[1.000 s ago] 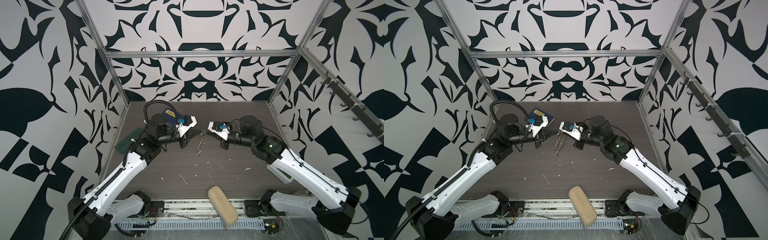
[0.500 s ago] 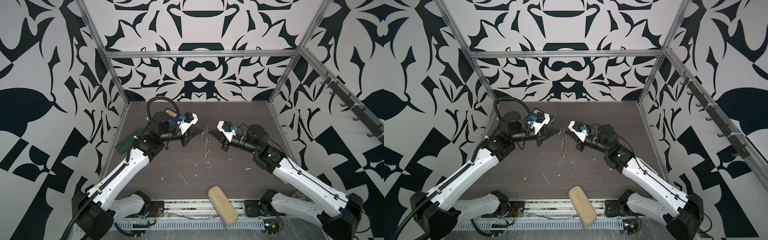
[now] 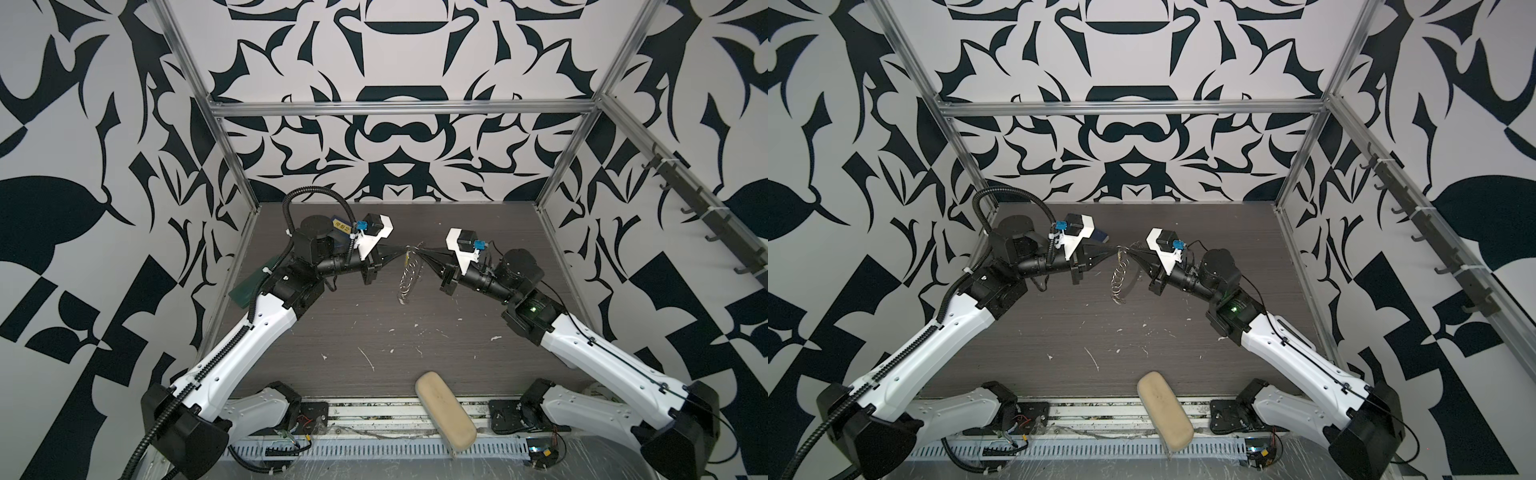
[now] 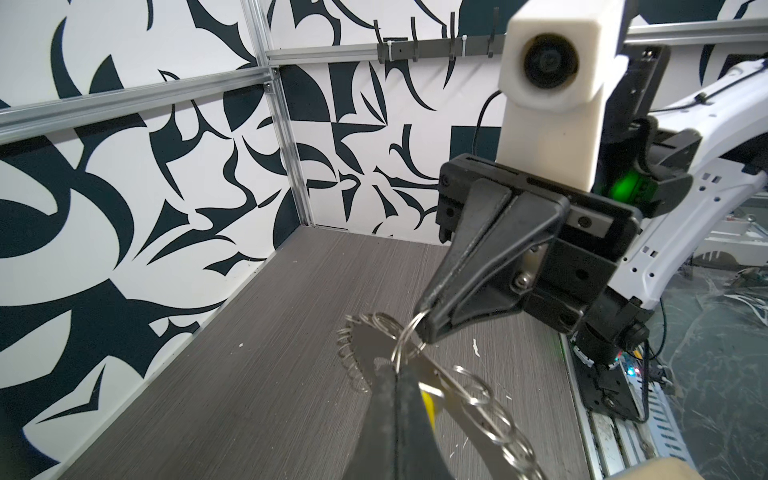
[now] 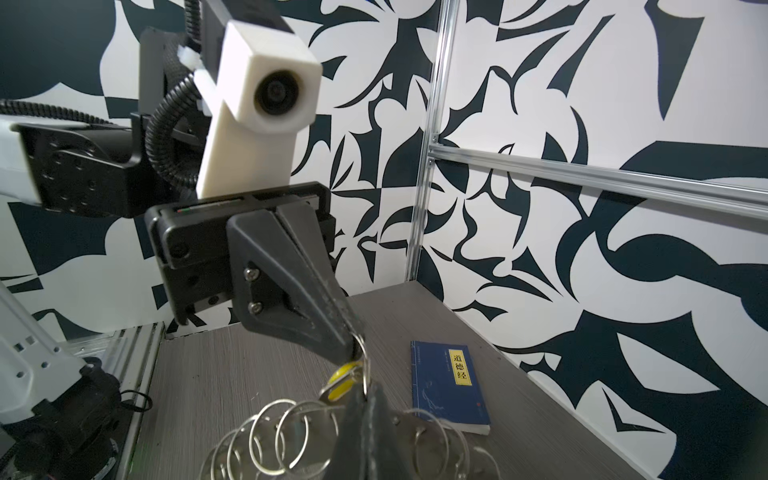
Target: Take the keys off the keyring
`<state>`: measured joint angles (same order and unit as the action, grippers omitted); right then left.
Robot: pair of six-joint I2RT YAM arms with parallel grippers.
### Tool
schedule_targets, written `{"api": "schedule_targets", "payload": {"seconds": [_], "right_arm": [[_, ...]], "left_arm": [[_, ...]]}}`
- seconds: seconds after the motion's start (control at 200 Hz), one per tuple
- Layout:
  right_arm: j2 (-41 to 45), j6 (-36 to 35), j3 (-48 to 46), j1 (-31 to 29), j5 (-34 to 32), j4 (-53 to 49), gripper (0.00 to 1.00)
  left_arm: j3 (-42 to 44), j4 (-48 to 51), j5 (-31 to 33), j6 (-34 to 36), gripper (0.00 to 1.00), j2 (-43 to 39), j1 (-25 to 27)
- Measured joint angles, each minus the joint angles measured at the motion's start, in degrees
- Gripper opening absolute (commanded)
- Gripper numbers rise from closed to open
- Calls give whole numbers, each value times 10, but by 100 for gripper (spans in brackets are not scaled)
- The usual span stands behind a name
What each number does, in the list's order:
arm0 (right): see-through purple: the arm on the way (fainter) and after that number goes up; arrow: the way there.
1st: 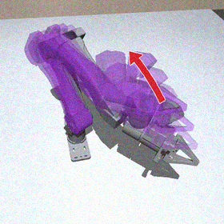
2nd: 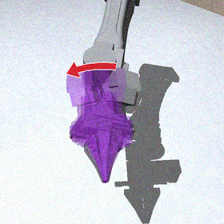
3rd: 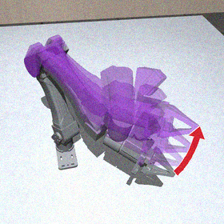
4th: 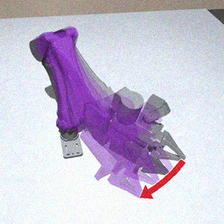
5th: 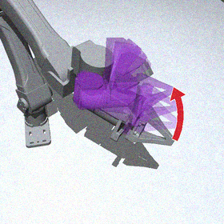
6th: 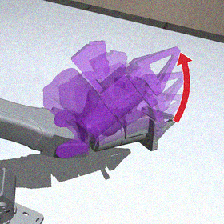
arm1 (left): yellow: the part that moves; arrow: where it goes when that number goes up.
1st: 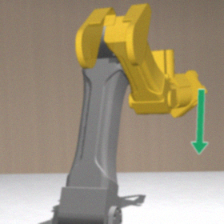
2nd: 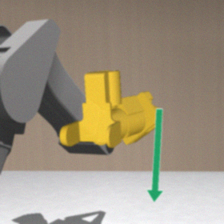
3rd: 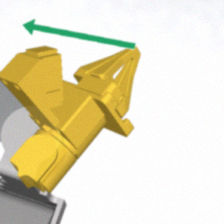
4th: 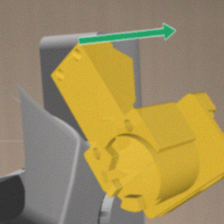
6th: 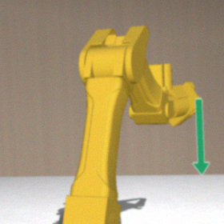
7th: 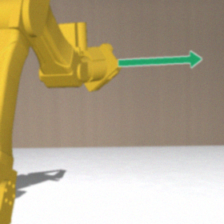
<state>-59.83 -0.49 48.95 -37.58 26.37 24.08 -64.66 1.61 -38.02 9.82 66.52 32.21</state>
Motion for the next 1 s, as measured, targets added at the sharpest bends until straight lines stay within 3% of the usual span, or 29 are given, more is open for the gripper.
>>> {"api": "schedule_targets", "payload": {"seconds": [0.515,0.66,0.805,1.0], "right_arm": [[-2,-9,-19,3,6,-10,0],[-12,-10,-7,3,18,-27,9],[-20,-8,-3,4,25,-38,24],[-20,-14,1,5,26,-46,28]], "left_arm": [[-44,109,34,36,0,9,5],[-45,116,38,42,0,9,4],[-45,121,47,43,0,9,-3],[-45,130,53,49,0,9,-7]]}}
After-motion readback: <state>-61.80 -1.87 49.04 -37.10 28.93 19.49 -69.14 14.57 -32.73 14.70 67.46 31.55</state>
